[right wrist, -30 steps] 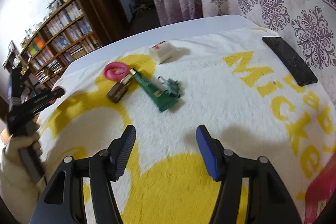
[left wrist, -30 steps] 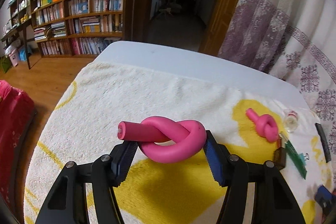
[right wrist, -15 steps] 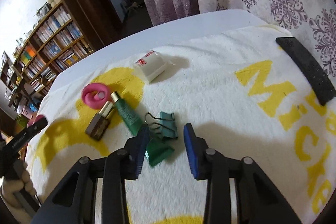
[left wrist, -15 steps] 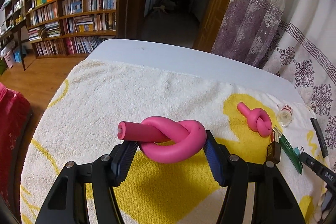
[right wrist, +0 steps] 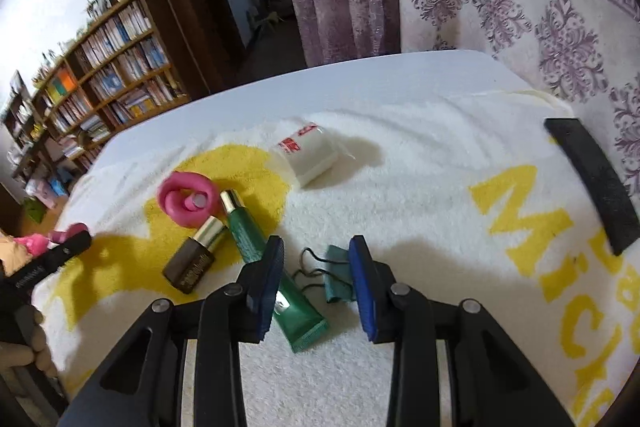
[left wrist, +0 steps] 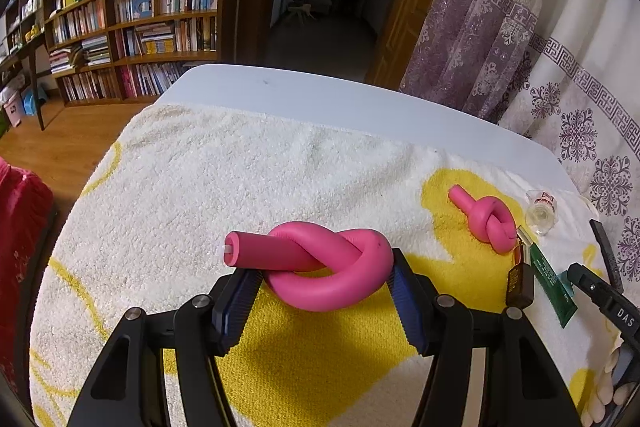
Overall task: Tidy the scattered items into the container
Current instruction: 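Grasp the large pink foam knot with the left tool while the right tool grasps the teal binder clip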
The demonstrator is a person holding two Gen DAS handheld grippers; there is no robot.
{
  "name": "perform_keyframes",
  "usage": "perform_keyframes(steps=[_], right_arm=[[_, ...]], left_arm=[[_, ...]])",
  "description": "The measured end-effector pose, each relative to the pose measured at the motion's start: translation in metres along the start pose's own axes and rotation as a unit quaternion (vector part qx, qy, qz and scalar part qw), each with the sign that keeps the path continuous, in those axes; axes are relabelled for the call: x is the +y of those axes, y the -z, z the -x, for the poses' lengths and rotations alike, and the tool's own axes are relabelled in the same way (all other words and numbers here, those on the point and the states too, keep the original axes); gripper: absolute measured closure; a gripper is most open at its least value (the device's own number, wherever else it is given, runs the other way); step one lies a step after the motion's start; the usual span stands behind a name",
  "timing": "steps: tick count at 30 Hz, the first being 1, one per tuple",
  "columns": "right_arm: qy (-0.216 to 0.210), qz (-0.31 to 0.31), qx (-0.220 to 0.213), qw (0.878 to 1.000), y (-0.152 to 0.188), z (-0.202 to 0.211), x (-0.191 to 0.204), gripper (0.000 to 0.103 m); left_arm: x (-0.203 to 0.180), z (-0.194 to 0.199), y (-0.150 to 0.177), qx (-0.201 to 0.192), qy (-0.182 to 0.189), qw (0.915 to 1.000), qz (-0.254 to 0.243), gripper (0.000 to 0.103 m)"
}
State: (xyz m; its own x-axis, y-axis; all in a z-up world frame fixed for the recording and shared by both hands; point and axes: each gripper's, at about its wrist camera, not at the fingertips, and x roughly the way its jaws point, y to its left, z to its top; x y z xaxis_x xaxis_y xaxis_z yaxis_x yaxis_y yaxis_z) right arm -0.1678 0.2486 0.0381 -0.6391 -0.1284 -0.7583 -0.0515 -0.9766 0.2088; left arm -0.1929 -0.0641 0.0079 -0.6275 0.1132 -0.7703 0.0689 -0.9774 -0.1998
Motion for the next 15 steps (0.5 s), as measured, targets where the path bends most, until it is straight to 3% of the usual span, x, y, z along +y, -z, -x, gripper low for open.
perform_keyframes(steps=[2, 7, 9, 15], right_arm=[[-0.008, -0.003, 0.007, 1.000, 0.000, -0.004, 0.000, 0.066], [0.033, 0.010, 0.011, 0.999, 0.002, -0.017, 0.001, 0.066], [0.039, 0.001, 0.019, 0.999, 0.003, -0.020, -0.005, 0.081], [0.028, -0.008, 0.016, 0.999, 0.007, -0.008, -0.010, 0.082]], left_arm=[[0.000, 0.000, 0.000, 0.001, 0.000, 1.0000, 0.000, 0.039], [0.000, -0.001, 0.001, 0.001, -0.001, 1.0000, -0.001, 0.039], [-0.001, -0.001, 0.001, 0.002, -0.001, 1.0000, -0.002, 0.039], [-0.003, 0.003, 0.001, -0.002, 0.005, 1.0000, -0.005, 0.039]])
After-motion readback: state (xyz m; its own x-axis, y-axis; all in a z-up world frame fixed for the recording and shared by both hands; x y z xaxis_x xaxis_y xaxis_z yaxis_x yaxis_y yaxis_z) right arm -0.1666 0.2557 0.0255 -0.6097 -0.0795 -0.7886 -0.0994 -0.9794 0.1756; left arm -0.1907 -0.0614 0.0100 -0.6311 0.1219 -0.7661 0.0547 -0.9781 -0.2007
